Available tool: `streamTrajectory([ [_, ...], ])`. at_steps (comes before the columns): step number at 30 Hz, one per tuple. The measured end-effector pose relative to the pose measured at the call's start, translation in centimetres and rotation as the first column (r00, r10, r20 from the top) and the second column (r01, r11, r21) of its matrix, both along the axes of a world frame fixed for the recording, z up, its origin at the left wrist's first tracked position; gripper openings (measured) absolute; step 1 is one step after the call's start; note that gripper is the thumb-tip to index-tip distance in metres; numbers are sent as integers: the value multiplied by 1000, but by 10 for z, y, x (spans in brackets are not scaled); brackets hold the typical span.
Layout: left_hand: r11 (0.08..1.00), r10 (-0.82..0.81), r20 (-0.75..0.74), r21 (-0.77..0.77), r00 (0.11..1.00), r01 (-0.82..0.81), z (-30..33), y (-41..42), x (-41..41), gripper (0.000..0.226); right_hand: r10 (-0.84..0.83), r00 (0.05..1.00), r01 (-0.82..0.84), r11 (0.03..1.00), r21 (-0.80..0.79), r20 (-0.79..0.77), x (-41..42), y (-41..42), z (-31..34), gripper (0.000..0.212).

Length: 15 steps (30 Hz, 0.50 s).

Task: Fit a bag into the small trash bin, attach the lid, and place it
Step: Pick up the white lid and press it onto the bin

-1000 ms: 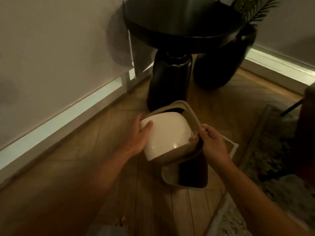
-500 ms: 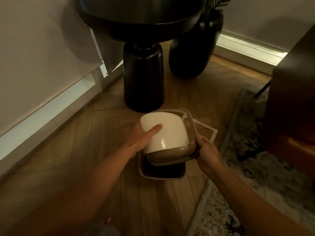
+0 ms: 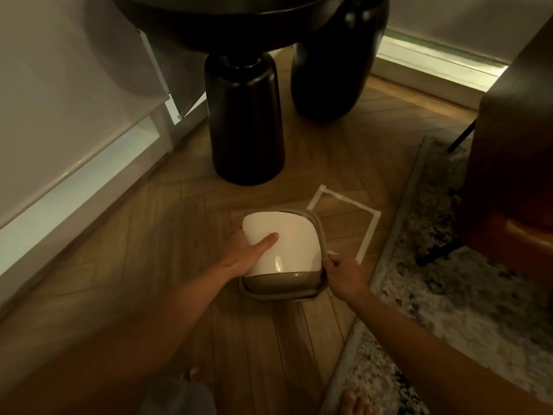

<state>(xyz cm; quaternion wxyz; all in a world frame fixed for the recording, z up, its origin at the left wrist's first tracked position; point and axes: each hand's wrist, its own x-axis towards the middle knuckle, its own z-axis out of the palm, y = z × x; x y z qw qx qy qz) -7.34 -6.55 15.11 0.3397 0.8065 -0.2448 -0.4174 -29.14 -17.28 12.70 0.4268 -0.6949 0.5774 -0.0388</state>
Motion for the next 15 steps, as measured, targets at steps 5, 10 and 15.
streamTrajectory([
  [5, 999, 1, -70, 41, 998, 2, -15, 7, -4, 116, 24, 999, -22, 999, 44, -48, -1, 9, -16, 35],
  [10, 999, -9, -80, 35, 997, 12, -22, 7, 0, 120, 34, 998, -32, 998, 52, -45, 1, 6, -22, 35],
  [15, 999, -19, -69, 30, 997, 21, -32, 8, 4, 129, 42, 998, -39, 998, 52, -47, 1, 2, -31, 34],
])
